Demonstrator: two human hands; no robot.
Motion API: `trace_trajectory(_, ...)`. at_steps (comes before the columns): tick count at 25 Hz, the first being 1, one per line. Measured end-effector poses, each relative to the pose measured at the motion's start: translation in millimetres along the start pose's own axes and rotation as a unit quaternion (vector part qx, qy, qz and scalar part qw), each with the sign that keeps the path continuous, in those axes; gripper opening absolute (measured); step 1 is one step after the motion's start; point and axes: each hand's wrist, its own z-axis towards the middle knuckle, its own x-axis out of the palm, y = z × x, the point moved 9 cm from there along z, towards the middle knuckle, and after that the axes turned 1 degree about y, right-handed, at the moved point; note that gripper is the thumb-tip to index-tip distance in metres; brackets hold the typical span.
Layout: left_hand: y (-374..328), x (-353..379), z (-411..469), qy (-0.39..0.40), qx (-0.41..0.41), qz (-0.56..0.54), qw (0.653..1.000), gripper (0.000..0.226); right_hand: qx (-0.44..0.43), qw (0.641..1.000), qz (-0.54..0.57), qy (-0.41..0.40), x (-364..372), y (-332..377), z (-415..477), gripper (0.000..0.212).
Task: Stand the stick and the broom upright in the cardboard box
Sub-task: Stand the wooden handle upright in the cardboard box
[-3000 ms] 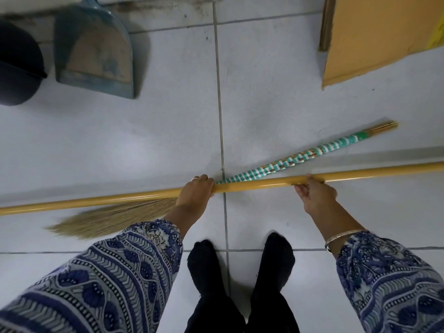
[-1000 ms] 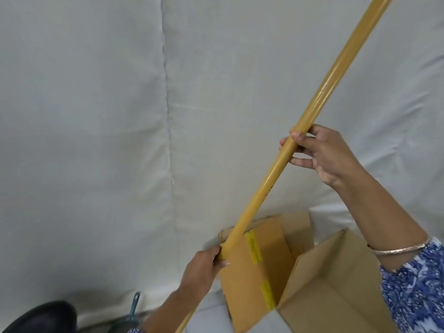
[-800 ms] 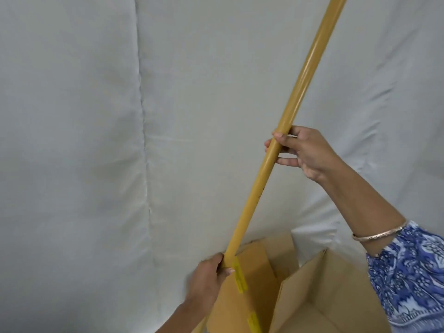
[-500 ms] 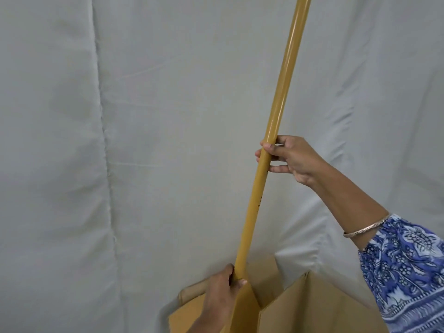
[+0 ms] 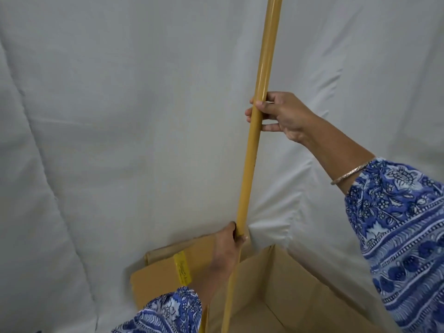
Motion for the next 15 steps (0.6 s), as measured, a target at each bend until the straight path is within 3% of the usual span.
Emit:
trace_trajectory(4,8,50,41,-0.010,0.000,-0.004,1.000,0.025,0.005,1.000,0.002,0.003,-36,-49,30,0.013)
trace_trajectory(15,59,142,157,-0.060,-0.054,0.039,0.996,0.015,0.015,0.997,0.024,0.077,-87,-164,135,0.014)
